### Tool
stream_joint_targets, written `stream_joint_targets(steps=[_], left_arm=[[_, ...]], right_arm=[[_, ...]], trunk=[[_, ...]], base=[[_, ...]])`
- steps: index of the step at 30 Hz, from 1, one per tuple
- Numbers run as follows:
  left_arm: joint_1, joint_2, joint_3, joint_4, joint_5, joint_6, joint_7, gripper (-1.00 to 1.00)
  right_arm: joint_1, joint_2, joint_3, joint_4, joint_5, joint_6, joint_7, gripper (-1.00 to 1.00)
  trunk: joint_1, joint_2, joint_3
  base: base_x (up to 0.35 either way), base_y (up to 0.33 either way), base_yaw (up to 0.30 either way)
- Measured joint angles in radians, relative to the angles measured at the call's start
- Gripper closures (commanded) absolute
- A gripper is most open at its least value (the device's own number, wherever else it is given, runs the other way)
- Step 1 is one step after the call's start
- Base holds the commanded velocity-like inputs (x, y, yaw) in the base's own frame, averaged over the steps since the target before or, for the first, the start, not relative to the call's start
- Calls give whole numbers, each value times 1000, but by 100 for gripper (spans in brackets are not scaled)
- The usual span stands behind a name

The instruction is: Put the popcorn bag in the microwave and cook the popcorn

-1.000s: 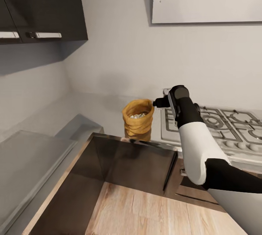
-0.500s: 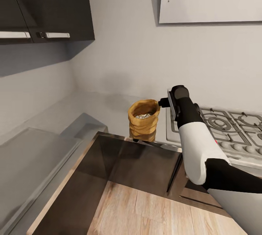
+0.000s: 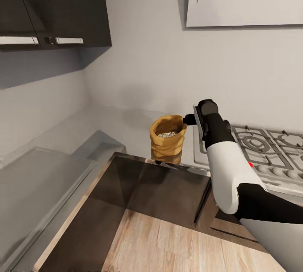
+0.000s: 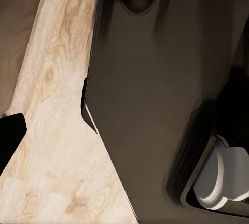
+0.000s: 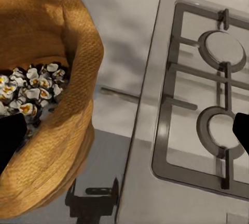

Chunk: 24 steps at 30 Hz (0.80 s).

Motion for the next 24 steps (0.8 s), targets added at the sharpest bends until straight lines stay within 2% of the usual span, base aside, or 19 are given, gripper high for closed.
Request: stream_joint_targets(steps=[8, 16, 24], left_arm=[[0, 0, 0, 0, 0, 0, 0, -100], [0, -1, 2, 0, 0, 0, 0, -100], [0, -2, 2, 0, 0, 0, 1, -100]], right_arm=[[0, 0, 0, 1, -2, 0, 1, -100], [8, 0, 0, 18, 0, 0, -3, -100], [8, 0, 0, 18, 1, 0, -5, -100]], trunk=[[0, 0, 0], [0, 0, 0], [0, 0, 0]], base=[[0, 0, 239], [-2, 0, 16], [-132, 0, 0]])
